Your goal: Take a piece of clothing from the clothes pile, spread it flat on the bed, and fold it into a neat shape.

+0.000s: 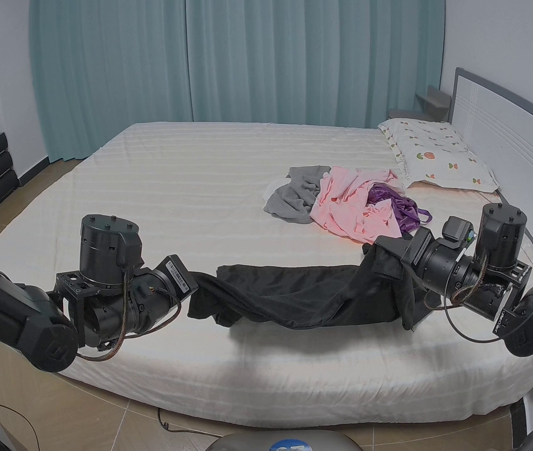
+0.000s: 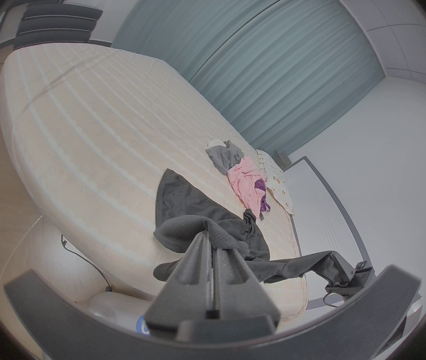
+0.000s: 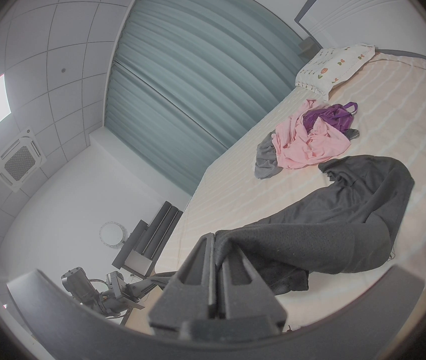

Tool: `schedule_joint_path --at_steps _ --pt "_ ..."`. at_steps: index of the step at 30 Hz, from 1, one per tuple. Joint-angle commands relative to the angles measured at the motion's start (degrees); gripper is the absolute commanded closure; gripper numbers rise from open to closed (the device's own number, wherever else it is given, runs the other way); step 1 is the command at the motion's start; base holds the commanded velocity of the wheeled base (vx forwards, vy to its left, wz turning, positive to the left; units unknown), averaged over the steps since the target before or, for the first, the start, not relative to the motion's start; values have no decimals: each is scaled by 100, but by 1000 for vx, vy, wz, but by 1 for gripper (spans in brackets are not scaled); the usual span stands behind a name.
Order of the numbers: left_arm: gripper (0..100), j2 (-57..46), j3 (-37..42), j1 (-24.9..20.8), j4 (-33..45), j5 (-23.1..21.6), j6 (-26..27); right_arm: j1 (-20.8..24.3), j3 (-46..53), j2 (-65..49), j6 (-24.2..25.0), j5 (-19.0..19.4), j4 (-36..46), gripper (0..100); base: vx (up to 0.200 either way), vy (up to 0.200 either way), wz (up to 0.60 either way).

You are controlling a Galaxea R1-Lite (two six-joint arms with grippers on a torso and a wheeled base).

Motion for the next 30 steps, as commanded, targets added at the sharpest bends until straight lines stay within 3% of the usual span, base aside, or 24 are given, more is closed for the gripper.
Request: schedule_joint_path --at_steps 1,30 --pt "100 -1 -2 4 -2 10 -2 2 -3 1 1 -1 -2 100 0 200 0" --pt "100 -53 -11 119 -11 19 7 -7 -3 -8 9 -1 -73 100 0 200 0"
